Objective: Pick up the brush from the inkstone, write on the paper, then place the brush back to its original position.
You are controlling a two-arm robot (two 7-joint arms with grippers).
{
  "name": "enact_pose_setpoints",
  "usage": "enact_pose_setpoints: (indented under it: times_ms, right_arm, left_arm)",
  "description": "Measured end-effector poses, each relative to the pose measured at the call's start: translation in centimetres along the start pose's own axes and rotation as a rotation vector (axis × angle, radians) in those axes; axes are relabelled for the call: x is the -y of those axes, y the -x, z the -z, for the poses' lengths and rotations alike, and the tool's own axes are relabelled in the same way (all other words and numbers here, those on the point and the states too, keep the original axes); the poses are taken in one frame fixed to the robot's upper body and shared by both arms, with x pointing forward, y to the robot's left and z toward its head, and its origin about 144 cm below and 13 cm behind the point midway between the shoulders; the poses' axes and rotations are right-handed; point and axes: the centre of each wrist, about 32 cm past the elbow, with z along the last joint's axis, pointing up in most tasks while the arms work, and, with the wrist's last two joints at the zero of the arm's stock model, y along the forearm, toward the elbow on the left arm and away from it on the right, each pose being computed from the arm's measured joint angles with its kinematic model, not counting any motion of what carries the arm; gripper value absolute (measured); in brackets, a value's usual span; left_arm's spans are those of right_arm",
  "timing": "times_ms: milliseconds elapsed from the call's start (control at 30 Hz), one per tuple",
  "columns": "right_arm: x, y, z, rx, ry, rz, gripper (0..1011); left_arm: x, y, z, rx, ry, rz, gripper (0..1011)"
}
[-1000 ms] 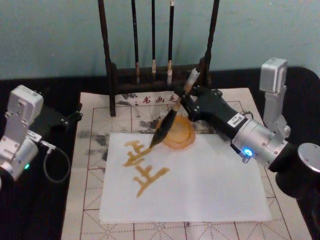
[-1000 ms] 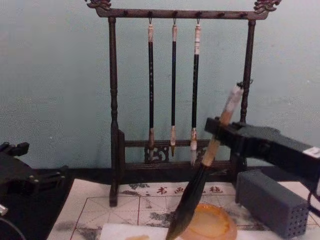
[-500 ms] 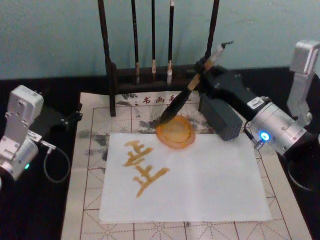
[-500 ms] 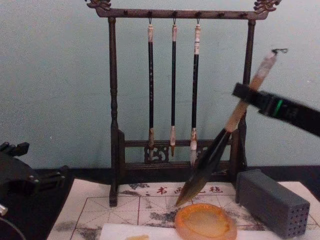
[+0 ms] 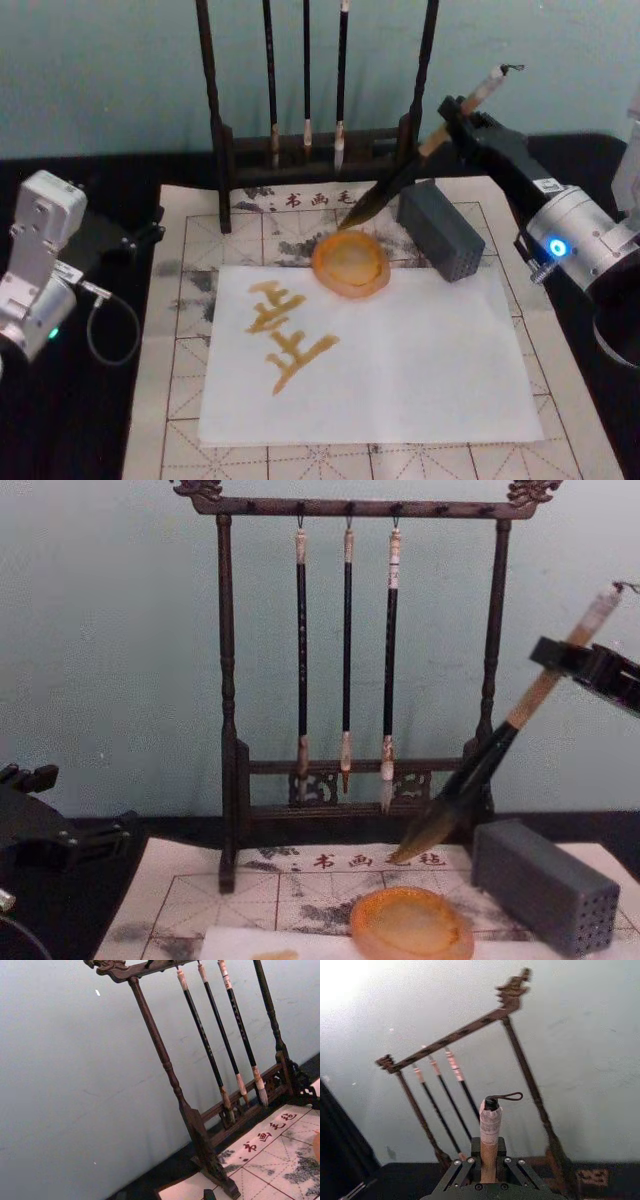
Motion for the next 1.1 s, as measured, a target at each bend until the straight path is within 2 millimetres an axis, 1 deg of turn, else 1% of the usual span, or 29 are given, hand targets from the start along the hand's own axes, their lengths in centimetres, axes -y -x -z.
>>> enact_pose_setpoints:
  times_ms: [200,633,933,1100]
  right_arm:
    - [0.2,-0.4,0.1,-0.076,0.022,0.066,185]
    - [0.2,-1.1,0.3,-0.226,0.093,0.141,185]
    - [-0.5,-1.6,0.8,-0.334,0.124,0.191,185]
    - [-0.9,-1.7,1.0,-0.358,0.133,0.203,185]
  left_arm:
    - [0.0,0.0,0.0,0.000,0.000,0.000,1001]
    - [0.0,0.0,0.0,0.000,0.000,0.000,1001]
    - [0.0,0.0,0.0,0.000,0.000,0.000,1001]
    - [0.0,0.0,0.0,0.000,0.000,0.000,1001]
